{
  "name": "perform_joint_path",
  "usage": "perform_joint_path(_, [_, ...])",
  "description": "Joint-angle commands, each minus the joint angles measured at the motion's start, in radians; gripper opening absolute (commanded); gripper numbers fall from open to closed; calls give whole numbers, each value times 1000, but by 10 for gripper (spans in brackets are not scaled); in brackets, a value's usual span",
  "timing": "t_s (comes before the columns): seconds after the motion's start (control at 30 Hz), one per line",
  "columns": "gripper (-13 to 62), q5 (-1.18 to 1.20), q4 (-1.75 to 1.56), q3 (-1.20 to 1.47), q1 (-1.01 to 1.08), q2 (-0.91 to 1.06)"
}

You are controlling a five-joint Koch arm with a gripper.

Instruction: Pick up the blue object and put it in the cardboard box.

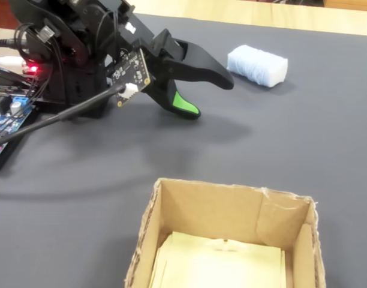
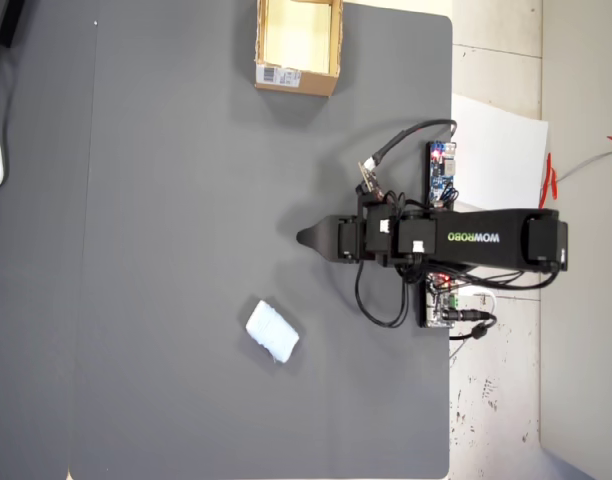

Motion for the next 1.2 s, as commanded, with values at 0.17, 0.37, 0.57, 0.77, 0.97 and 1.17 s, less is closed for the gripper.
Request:
perform_joint_path(0.17, [340,8,35,58,11,86])
perform_joint_path(0.37, [340,9,35,58,8,86])
perform_joint_path(0.57, [340,11,34,58,5,86])
perform_joint_path(0.77, [339,11,34,58,5,86])
perform_joint_path(0.97, [339,18,32,57,5,86])
perform_joint_path(1.17, [339,32,32,58,2,86])
